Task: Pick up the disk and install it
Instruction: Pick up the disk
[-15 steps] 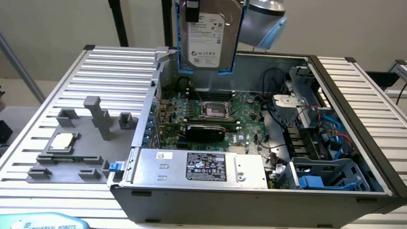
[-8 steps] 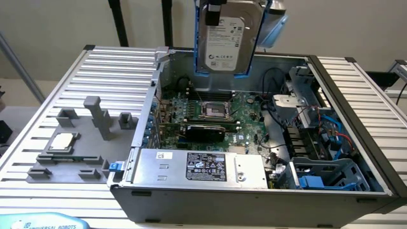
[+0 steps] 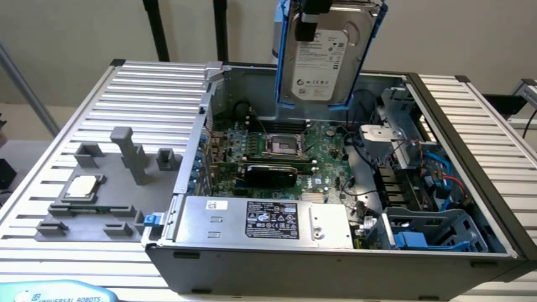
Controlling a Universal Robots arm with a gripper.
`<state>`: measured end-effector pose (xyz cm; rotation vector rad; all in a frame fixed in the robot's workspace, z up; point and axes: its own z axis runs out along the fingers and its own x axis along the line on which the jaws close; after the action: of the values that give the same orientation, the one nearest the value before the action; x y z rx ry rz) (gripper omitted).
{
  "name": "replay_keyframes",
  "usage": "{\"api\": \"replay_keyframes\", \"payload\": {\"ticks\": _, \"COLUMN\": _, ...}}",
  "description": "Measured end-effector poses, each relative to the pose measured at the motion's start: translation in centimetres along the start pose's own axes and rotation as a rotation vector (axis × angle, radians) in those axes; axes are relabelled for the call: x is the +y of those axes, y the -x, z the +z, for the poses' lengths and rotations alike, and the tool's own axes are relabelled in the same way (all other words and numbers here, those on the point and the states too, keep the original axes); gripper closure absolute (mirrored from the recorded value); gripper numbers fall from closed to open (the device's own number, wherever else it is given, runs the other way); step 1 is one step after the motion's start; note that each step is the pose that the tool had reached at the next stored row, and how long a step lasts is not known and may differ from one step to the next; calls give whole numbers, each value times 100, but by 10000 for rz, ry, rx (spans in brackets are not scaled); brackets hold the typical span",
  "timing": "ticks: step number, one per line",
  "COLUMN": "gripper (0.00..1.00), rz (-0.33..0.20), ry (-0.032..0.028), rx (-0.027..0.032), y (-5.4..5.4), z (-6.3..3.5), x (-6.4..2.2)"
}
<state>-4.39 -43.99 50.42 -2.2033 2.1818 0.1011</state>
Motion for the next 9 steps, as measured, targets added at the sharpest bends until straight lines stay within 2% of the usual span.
{"api": "replay_keyframes", "payload": {"ticks": 9, "gripper": 67, "rz": 1, "ry": -1, "rx": -3, "y": -197, "z": -6, "x": -264}}
